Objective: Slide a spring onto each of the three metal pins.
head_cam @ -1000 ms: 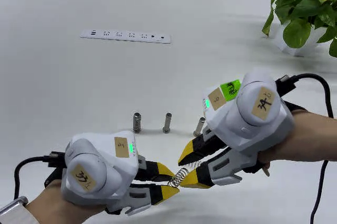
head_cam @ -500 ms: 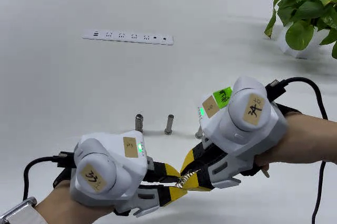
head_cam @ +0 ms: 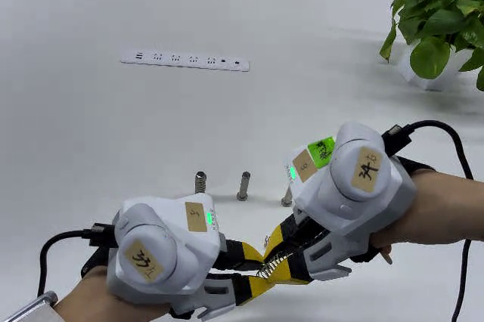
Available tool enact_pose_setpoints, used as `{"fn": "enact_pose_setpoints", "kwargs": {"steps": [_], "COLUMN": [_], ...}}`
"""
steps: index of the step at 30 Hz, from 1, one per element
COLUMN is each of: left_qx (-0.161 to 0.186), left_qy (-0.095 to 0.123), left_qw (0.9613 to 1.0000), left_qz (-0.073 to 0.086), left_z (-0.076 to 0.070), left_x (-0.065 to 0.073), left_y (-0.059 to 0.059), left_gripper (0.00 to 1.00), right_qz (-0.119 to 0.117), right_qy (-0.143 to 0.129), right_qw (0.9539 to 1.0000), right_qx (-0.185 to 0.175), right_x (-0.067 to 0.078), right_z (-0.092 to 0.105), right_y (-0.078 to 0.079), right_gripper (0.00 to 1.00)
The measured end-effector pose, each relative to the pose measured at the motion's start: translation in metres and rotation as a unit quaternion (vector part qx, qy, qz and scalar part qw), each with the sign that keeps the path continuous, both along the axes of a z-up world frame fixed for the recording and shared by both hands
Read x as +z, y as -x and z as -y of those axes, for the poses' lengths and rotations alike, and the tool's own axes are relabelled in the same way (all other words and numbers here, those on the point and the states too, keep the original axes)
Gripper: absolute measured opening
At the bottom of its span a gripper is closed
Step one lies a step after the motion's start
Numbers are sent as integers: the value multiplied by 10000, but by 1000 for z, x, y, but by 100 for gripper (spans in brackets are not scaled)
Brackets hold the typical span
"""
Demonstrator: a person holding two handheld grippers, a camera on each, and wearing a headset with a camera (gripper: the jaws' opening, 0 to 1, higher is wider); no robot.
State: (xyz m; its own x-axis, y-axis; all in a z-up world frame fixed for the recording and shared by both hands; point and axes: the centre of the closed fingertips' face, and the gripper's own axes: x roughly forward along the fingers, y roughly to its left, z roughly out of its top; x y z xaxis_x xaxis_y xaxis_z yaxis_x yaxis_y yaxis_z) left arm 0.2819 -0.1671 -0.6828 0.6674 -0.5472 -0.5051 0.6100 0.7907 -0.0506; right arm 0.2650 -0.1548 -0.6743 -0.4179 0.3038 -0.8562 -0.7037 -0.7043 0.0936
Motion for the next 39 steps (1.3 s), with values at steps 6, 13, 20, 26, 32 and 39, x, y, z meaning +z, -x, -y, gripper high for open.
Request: {"fn": "enact_pose_setpoints", "kwargs": {"steps": [6,13,20,26,32,39], "left_qx": [207,375,784,1230,1551,2118], "left_qy": [168,371,662,1069,1223,1163], "left_qw": [9996,9986,9947,9866,9803,9704], "left_qz": [-30,-61,-44,-77,-22,38], "left_z": [-3,-5,-16,-30,-44,-67], "left_x": [1,2,5,7,8,5], "left_y": [-1,1,0,2,5,7], "left_gripper": [10,12,19,28,33,53], "right_qz": [22,-35,10,60,102,155], "right_qy": [-56,-98,-148,-107,-48,-23], "right_qw": [10000,9999,9998,9998,9998,9997], "right_qx": [-40,-58,-153,-162,-175,-167], "right_x": [1,3,4,3,1,1], "right_z": [-3,-4,-5,-1,3,5], "right_y": [-1,1,-5,-10,-13,-18], "right_gripper": [12,12,12,12,12,12]}}
